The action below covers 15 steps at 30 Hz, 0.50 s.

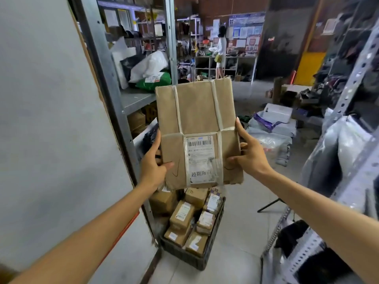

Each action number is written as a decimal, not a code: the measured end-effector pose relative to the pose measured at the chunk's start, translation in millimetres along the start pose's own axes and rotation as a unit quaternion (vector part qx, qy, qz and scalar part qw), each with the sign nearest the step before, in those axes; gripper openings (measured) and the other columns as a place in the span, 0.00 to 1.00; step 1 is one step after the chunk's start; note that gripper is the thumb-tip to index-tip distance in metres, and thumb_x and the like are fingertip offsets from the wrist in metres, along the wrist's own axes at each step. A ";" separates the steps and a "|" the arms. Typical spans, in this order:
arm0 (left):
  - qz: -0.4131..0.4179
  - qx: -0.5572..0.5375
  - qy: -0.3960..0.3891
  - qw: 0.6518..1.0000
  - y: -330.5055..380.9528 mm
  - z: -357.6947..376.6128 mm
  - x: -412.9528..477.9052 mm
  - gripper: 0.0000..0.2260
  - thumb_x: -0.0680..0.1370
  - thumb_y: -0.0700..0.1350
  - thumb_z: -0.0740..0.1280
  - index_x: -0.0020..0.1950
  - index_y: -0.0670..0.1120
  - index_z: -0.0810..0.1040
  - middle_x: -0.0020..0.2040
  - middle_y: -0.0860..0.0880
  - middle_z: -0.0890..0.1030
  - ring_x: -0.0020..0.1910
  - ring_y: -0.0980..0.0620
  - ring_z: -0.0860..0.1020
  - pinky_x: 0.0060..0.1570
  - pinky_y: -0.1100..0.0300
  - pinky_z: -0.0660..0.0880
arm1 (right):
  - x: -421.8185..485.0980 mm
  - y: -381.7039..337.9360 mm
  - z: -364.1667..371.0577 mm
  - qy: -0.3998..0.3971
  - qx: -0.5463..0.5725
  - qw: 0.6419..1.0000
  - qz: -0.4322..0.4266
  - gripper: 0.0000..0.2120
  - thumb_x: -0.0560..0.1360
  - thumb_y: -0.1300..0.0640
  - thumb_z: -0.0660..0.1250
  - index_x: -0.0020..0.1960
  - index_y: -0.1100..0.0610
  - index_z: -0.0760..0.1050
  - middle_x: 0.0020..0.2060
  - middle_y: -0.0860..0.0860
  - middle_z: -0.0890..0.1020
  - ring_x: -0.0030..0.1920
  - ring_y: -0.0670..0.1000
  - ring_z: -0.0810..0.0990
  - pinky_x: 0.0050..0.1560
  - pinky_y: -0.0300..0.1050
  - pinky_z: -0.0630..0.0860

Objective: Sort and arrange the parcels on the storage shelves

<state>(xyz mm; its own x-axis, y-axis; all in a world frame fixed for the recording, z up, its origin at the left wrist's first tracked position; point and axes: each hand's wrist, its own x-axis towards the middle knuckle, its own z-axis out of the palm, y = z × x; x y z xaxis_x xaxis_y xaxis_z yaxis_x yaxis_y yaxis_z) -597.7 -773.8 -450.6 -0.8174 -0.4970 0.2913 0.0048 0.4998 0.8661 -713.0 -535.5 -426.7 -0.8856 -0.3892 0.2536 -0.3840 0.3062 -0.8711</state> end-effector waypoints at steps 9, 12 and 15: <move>-0.025 -0.016 -0.068 0.997 -46.9 55.2 67.9 0.45 0.71 0.31 0.72 0.78 0.59 0.52 0.49 0.56 0.76 0.46 0.61 0.77 0.51 0.63 0.77 | 45.8 61.6 8.0 0.014 0.003 0.999 0.050 0.54 0.66 0.73 0.74 0.77 0.37 0.50 0.53 0.44 0.75 0.48 0.51 0.80 0.44 0.40 0.80; -0.044 -0.025 -0.082 0.995 -71.7 67.3 94.4 0.45 0.71 0.31 0.72 0.77 0.60 0.53 0.51 0.53 0.77 0.46 0.60 0.79 0.44 0.71 0.77 | 70.2 84.3 22.7 0.012 -0.003 0.997 0.073 0.55 0.65 0.72 0.74 0.76 0.37 0.51 0.56 0.48 0.77 0.50 0.52 0.80 0.46 0.41 0.81; -0.058 -0.024 -0.089 0.994 -98.4 78.3 128.1 0.45 0.71 0.30 0.72 0.77 0.59 0.54 0.50 0.53 0.78 0.45 0.60 0.79 0.41 0.74 0.76 | 102.8 107.4 41.8 0.007 -0.014 0.995 0.098 0.54 0.66 0.71 0.75 0.76 0.35 0.50 0.56 0.51 0.79 0.52 0.53 0.80 0.52 0.50 0.81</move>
<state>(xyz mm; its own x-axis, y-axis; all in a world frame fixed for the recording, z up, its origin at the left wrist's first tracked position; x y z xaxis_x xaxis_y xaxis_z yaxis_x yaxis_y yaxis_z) -748.0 -831.1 -530.3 -0.9029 -0.4142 0.1148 -0.0720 0.4091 0.9096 -834.3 -578.8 -511.8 -0.9479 -0.3069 0.0856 -0.2098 0.3991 -0.8926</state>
